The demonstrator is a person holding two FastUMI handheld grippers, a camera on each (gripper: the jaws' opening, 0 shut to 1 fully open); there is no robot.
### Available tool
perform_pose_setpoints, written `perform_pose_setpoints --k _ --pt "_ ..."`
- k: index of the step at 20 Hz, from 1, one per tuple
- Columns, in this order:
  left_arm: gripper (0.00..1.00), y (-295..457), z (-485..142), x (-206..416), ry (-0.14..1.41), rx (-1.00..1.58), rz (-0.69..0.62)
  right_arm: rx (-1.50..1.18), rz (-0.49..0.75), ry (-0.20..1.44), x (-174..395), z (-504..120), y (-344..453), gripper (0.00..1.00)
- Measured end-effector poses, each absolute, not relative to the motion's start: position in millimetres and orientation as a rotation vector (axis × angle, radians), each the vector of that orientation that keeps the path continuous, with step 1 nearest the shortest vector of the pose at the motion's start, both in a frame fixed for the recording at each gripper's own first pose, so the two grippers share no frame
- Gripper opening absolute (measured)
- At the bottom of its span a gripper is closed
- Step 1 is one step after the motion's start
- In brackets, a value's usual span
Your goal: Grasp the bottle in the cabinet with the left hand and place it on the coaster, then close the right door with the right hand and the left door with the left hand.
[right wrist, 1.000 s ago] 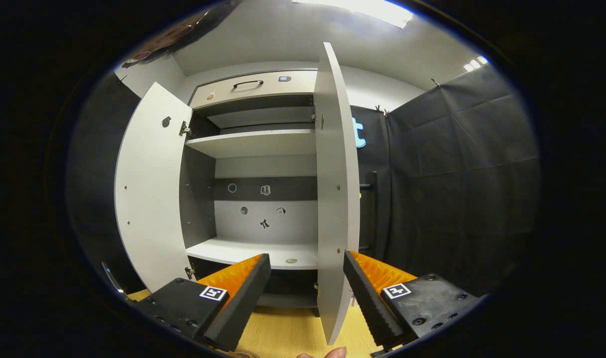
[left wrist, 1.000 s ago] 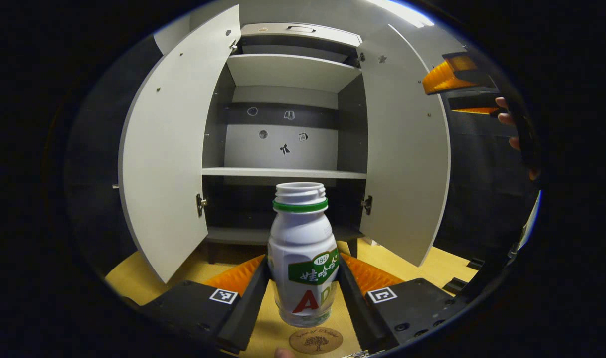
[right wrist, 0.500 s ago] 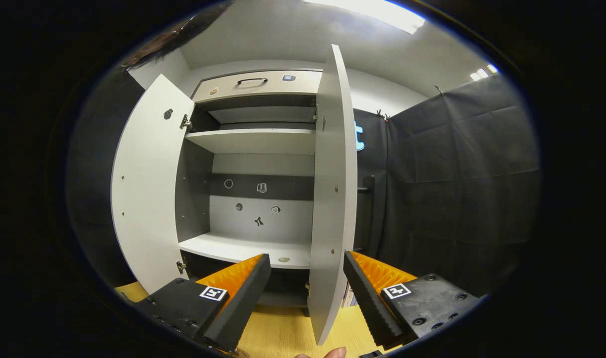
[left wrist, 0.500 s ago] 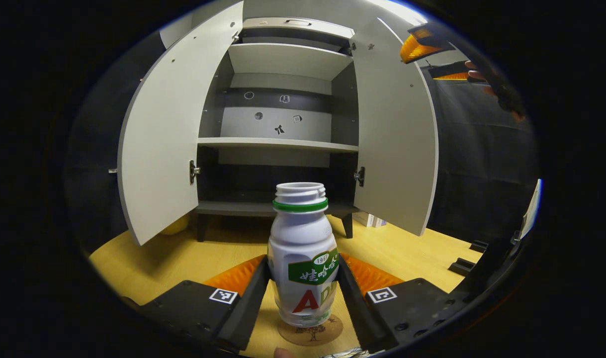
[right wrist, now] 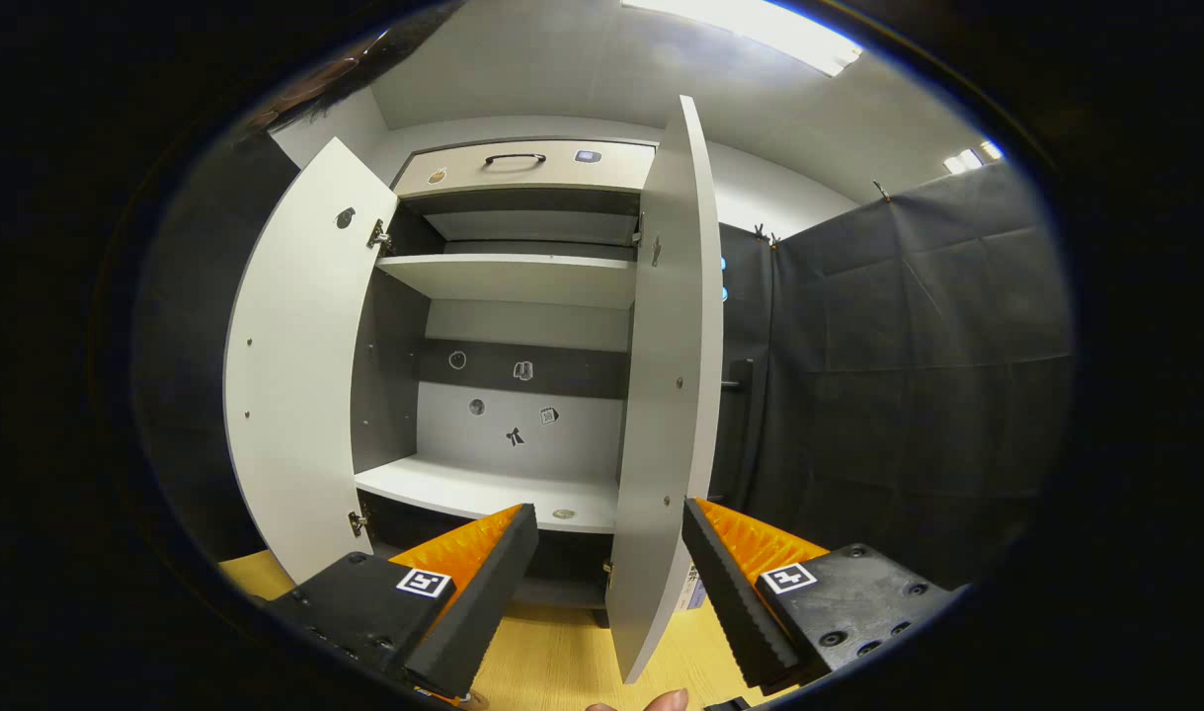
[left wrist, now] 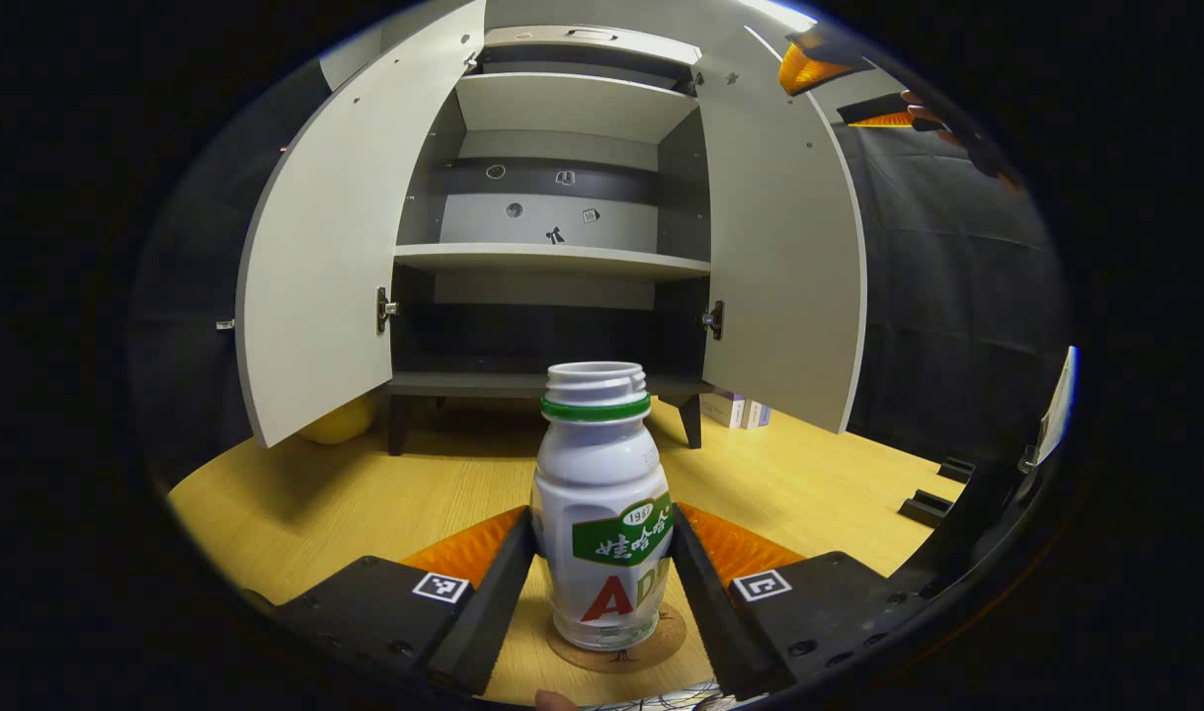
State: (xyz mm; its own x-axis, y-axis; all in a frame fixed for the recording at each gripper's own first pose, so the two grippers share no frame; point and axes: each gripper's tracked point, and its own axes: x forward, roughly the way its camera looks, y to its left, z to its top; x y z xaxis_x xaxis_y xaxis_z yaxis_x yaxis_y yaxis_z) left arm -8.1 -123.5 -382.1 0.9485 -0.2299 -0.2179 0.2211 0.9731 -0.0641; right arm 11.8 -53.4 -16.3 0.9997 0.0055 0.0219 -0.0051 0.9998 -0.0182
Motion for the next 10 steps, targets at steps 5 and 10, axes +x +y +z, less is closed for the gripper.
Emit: perform_pose_setpoints --k 5,10 --pt "0.83 -129.9 -383.4 -9.9 0.230 -0.053 -0.261 -0.036 0.004 -0.025 9.0 -13.4 -50.0 0.97" --pt "0.94 -126.6 -374.8 -17.2 0.212 -0.058 -0.273 -0.023 0.006 -0.021 9.2 -13.7 -46.4 0.97"
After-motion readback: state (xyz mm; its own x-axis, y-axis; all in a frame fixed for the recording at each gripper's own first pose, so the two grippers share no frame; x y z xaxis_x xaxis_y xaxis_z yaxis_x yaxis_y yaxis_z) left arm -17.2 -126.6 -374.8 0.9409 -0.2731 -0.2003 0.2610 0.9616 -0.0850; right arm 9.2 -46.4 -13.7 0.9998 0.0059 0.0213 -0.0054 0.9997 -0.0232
